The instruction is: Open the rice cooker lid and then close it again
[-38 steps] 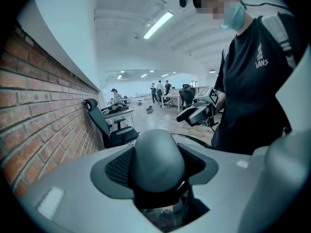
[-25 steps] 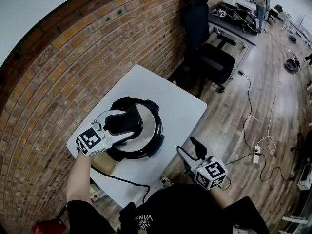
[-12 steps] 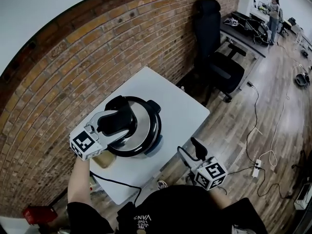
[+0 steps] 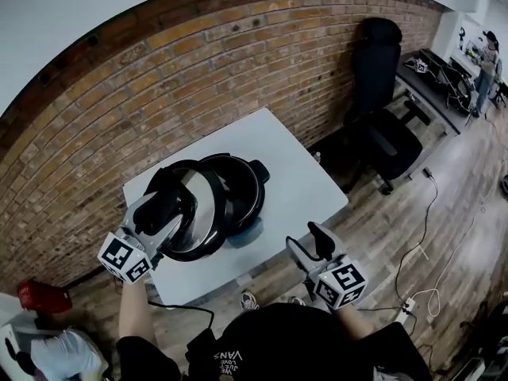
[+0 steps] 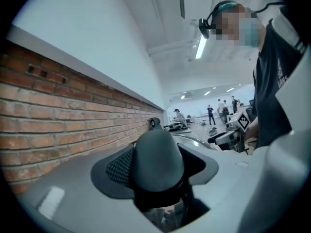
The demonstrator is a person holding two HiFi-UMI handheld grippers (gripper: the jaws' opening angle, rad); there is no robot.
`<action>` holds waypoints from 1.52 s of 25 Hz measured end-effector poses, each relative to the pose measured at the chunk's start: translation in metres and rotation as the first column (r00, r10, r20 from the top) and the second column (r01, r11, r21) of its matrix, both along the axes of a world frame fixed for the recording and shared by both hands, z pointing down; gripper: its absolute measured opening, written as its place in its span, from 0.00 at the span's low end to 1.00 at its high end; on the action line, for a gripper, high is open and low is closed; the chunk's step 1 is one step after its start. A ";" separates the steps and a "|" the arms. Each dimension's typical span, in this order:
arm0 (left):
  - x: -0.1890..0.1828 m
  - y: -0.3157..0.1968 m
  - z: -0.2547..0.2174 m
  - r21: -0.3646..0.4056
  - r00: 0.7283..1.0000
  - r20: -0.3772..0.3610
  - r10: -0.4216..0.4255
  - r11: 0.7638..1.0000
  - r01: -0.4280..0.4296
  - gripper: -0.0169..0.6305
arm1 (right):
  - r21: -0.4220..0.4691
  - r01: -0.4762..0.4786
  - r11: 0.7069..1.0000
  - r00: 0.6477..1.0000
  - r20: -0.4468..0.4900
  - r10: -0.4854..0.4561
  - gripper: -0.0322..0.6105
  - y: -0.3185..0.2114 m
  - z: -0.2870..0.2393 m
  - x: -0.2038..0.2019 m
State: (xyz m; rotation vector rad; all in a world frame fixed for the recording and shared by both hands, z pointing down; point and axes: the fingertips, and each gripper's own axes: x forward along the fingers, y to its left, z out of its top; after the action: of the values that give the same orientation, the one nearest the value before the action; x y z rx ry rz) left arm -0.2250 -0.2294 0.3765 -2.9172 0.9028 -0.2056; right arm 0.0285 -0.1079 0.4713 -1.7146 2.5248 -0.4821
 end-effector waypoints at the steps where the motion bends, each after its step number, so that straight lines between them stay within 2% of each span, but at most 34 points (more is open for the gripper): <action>1: -0.009 0.006 -0.001 -0.002 0.999 -0.018 -0.045 0.999 0.044 0.45 | 0.000 0.022 1.000 1.000 0.001 -0.022 0.47 -0.001 0.000 -0.002; 5: -0.042 0.031 -0.007 -0.014 0.974 -0.082 -0.210 0.978 0.209 0.45 | 0.006 0.096 0.995 0.995 0.005 -0.096 0.46 -0.006 -0.003 -0.010; 8: -0.066 0.054 -0.006 -0.041 0.938 -0.116 -0.328 0.945 0.325 0.45 | 0.005 0.153 0.988 0.988 0.010 -0.153 0.47 -0.009 -0.003 -0.015; 10: -0.080 0.068 -0.003 -0.064 0.904 -0.135 -0.406 0.914 0.400 0.45 | 0.005 0.183 0.983 0.983 0.010 -0.183 0.46 -0.010 -0.002 -0.018; 15: -0.110 0.109 0.008 -0.104 0.798 -0.183 -0.574 0.818 0.565 0.45 | 0.007 0.245 0.970 0.969 0.020 -0.245 0.47 -0.010 -0.001 -0.025; 20: -0.130 0.145 0.019 -0.165 0.654 -0.260 -0.711 0.700 0.695 0.45 | 0.001 0.293 0.956 0.956 0.021 -0.293 0.46 -0.008 0.000 -0.030; 22: -0.135 0.155 0.025 -0.190 0.624 -0.283 -0.729 0.680 0.708 0.45 | 0.000 0.311 0.950 0.950 0.019 -0.311 0.46 -0.008 0.000 -0.033; 28: -0.137 0.170 0.040 -0.210 0.596 -0.286 -0.751 0.656 0.725 0.45 | -0.006 0.329 0.944 0.944 0.019 -0.328 0.46 -0.008 0.003 -0.040; 32: -0.142 0.166 0.043 -0.235 0.586 -0.307 -0.750 0.656 0.717 0.45 | -0.010 0.318 0.948 0.948 0.024 -0.317 0.46 -0.009 0.004 -0.045; 35: -0.145 0.155 0.042 -0.228 0.606 -0.304 -0.735 0.673 0.703 0.45 | -0.010 0.299 0.954 0.954 0.027 -0.298 0.46 -0.012 0.003 -0.047; 38: -0.144 0.138 0.039 -0.200 0.655 -0.282 -0.701 0.711 0.674 0.45 | -0.010 0.268 0.963 0.963 0.029 -0.268 0.46 -0.014 0.004 -0.048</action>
State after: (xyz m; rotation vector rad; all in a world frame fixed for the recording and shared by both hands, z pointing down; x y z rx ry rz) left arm -0.3693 -0.0917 0.4152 -2.5342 2.0889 0.2497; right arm -0.0191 -0.1224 0.4751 -1.3629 2.7529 -0.5335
